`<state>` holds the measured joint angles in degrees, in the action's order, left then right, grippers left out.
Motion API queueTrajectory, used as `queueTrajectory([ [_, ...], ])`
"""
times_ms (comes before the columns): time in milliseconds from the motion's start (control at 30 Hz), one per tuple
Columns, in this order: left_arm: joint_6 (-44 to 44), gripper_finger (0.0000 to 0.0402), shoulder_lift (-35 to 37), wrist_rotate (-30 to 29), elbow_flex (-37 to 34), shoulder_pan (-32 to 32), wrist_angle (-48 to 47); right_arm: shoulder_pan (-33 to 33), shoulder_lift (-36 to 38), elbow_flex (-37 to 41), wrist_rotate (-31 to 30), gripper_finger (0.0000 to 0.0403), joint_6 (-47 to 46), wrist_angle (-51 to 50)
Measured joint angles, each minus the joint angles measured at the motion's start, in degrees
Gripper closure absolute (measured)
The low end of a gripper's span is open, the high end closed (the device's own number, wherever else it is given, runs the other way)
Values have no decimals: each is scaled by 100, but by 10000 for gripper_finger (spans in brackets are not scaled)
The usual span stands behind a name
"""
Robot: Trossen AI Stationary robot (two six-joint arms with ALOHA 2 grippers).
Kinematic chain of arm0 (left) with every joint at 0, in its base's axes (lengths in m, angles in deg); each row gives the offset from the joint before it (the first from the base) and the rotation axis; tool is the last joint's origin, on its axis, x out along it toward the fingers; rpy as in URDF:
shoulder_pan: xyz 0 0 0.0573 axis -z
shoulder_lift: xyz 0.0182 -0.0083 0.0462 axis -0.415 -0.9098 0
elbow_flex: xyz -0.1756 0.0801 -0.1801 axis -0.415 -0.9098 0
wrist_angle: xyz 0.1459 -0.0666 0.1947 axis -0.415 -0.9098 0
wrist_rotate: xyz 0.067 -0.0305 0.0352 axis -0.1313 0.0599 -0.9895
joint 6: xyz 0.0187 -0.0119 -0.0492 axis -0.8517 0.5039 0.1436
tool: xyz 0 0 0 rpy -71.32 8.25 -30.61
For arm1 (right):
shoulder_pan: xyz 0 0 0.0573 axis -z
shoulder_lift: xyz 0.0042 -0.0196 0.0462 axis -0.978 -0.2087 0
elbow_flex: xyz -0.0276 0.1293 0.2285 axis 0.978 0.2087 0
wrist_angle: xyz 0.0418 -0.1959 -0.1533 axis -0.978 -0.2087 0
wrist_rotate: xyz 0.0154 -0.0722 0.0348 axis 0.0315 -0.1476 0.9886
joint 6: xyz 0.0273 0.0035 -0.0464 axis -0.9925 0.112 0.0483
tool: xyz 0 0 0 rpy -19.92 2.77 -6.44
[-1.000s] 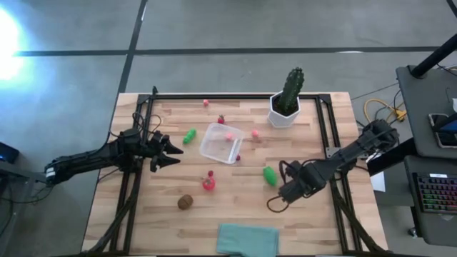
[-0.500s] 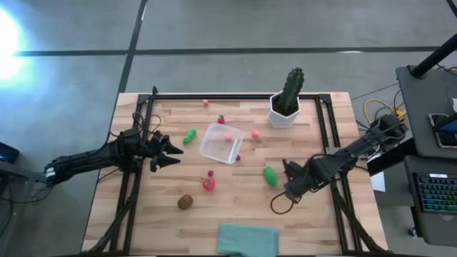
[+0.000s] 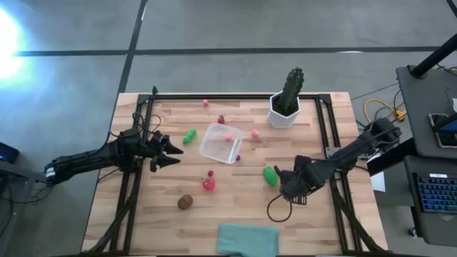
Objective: Pick and placing Produce into tupperware
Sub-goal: Put the right red strawberry into the transparent bin
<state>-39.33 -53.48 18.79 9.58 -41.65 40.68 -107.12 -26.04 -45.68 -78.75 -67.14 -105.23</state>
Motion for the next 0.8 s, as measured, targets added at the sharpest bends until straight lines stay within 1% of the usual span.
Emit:
queueTrajectory([
  [167,0,141,3,1,0,0,0,-7,-71,27,128,156,787,39],
  [300,0,141,1,0,0,0,0,-20,-81,124,118,156,1414,97],
  [433,0,141,0,1,0,1,0,-20,-81,259,239,155,1951,421],
  [567,0,141,0,1,0,2,1,-22,-81,431,483,154,2111,803],
  [700,0,141,8,2,0,0,2,-20,-81,609,303,158,1982,851],
  [800,0,141,7,1,0,2,0,-18,-81,762,288,161,1973,1079],
])
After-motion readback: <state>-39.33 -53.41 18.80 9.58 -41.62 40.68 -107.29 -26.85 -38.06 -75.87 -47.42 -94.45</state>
